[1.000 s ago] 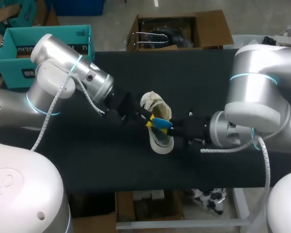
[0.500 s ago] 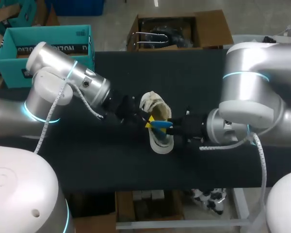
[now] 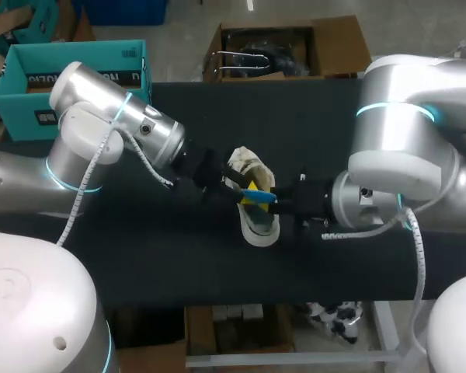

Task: Open the shoe tongue, take the insole out of the shoe, put the insole back into the shoe, and pack the shoe into the shoebox

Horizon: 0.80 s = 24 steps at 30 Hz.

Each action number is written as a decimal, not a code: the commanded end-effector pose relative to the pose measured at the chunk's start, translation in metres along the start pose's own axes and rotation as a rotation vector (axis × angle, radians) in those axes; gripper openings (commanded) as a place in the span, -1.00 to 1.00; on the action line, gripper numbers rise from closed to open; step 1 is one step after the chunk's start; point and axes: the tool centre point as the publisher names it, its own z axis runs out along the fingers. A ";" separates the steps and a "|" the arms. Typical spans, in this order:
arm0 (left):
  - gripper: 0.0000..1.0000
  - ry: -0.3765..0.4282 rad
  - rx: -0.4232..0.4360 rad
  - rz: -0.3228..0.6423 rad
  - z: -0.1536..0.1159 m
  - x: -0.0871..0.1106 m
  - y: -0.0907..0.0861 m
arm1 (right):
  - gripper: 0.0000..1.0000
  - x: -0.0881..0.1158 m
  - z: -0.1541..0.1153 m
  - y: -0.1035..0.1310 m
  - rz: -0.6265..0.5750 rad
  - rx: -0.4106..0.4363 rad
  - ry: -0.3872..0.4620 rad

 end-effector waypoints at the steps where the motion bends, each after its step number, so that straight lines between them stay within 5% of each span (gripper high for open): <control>1: -0.34 0.007 -0.010 -0.020 0.006 -0.001 0.006 | -1.00 -0.006 0.007 -0.002 -0.003 -0.013 0.026; 4: -0.36 0.013 -0.027 -0.036 0.005 0.004 0.010 | -1.00 -0.007 0.006 -0.002 -0.008 -0.012 0.027; 7: -0.68 0.011 -0.046 -0.054 0.003 0.009 0.014 | -1.00 -0.006 0.006 -0.002 -0.013 -0.011 0.026; 13: -0.72 0.004 -0.075 -0.080 -0.005 0.016 0.022 | -1.00 -0.008 0.010 0.002 -0.015 0.000 0.019; 14: -1.00 0.002 -0.078 -0.084 -0.006 0.016 0.023 | -1.00 -0.008 0.011 0.002 -0.015 0.002 0.018; 24: -1.00 -0.049 -0.133 -0.071 0.003 0.014 0.030 | -1.00 -0.008 0.021 0.006 -0.020 -0.002 0.003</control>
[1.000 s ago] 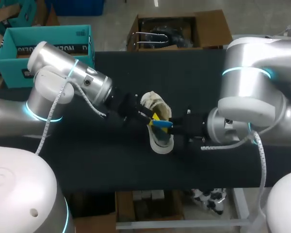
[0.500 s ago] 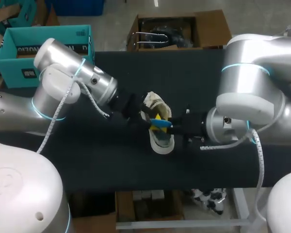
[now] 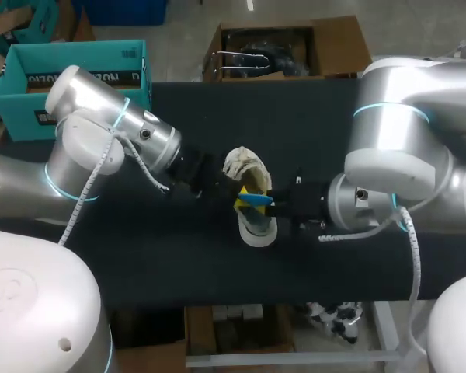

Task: Open the shoe tongue, take the insole out of the shoe, put the insole back into the shoe, and pack the shoe into the shoebox

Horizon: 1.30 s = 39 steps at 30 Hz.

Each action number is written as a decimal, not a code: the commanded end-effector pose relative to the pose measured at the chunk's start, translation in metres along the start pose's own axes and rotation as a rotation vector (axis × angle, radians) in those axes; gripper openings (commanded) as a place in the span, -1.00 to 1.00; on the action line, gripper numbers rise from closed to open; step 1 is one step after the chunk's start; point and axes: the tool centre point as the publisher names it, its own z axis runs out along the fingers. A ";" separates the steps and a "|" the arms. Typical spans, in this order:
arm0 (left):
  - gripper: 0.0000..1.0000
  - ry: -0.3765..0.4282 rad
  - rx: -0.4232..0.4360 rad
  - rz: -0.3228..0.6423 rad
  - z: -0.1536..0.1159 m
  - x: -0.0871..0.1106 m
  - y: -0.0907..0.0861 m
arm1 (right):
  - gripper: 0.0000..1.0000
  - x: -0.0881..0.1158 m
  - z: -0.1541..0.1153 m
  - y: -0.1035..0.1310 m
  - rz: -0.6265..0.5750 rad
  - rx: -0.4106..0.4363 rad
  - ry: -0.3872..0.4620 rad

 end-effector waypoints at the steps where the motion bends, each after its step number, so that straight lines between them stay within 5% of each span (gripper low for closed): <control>1: -1.00 -0.040 -0.009 -0.001 0.009 0.000 -0.002 | -1.00 -0.003 0.010 0.000 -0.004 -0.008 0.015; 22: -0.99 -0.060 0.023 -0.039 0.020 -0.014 0.008 | -1.00 -0.002 0.026 0.024 0.026 -0.024 -0.012; 23: -0.64 -0.059 0.024 -0.039 0.019 -0.013 0.007 | -1.00 -0.002 0.026 0.024 0.027 -0.024 -0.011; 25: -0.43 -0.053 0.028 -0.033 0.017 -0.012 0.003 | -1.00 -0.002 0.024 0.026 0.032 -0.029 -0.010; 31: -0.45 -0.036 0.027 -0.003 0.012 -0.006 -0.008 | -1.00 0.000 0.017 0.030 0.037 -0.032 -0.002; 35: -0.72 -0.035 0.022 0.005 0.010 -0.003 -0.012 | -1.00 0.002 0.014 0.031 0.035 -0.036 0.001; 39: -0.66 -0.034 0.012 0.003 0.006 -0.003 -0.012 | -1.00 0.002 0.013 0.033 0.035 -0.037 0.006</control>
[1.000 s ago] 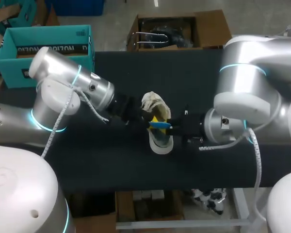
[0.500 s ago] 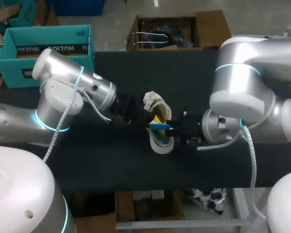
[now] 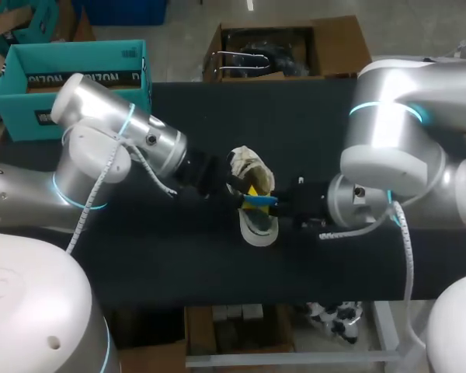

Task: Open the shoe tongue, take the insole out of the shoe, put the insole back into the shoe, and pack the shoe into the shoebox

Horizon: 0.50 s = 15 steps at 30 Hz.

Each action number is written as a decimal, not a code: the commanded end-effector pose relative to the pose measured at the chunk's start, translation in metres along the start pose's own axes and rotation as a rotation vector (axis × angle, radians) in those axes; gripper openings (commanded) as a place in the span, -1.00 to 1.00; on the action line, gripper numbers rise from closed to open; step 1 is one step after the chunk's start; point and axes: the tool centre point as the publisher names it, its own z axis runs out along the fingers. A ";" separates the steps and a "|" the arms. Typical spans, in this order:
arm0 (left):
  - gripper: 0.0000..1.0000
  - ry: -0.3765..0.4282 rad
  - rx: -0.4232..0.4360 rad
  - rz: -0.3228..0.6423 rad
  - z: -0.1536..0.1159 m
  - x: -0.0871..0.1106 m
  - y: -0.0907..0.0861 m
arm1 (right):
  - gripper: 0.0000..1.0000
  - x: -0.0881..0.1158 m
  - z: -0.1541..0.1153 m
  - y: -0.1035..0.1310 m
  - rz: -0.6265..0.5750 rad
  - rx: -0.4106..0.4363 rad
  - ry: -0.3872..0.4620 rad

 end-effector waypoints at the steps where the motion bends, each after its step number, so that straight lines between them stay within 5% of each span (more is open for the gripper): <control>1: -0.66 -0.005 -0.007 -0.004 -0.006 0.003 -0.002 | -1.00 -0.002 0.000 0.006 0.000 0.001 0.015; 8: -0.41 0.010 -0.016 -0.017 -0.009 0.006 0.001 | -1.00 0.001 -0.005 0.001 -0.015 -0.015 0.016; 15: -1.00 -0.009 -0.012 -0.013 -0.012 0.006 0.001 | -1.00 0.004 -0.004 -0.003 -0.026 -0.031 0.008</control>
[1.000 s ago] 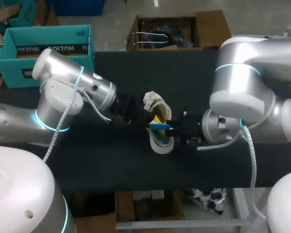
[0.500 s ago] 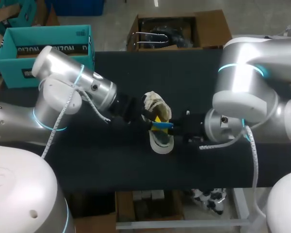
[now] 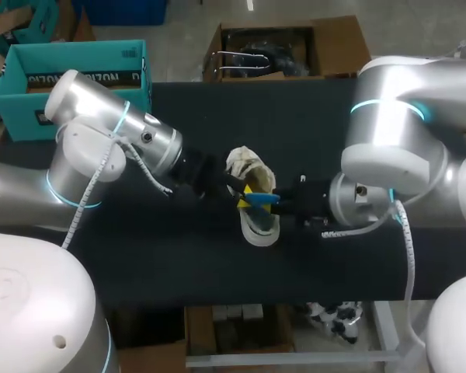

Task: Open the shoe tongue, take the insole out of the shoe, put the insole back into the shoe, and pack the shoe into the shoebox

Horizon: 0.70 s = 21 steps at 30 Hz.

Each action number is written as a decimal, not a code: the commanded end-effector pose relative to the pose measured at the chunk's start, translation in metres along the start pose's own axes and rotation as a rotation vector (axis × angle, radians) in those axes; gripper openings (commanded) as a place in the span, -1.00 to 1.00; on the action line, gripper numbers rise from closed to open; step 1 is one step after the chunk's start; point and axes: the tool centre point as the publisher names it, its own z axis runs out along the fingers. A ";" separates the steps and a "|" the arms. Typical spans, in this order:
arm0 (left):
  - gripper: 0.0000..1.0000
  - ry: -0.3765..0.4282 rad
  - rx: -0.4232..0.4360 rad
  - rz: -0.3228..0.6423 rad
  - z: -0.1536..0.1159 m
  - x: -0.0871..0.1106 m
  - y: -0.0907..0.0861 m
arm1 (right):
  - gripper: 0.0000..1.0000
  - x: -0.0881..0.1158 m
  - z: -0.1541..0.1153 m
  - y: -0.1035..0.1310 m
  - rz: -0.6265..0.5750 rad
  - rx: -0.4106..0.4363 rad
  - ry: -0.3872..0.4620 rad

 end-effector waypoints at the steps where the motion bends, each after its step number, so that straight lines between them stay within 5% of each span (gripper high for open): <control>1: -1.00 -0.014 0.004 0.004 -0.002 0.002 0.001 | -1.00 0.001 0.004 -0.001 -0.004 -0.018 0.002; 21: -1.00 -0.030 0.015 -0.001 0.009 -0.006 0.014 | -1.00 -0.002 0.014 0.001 -0.001 -0.006 -0.012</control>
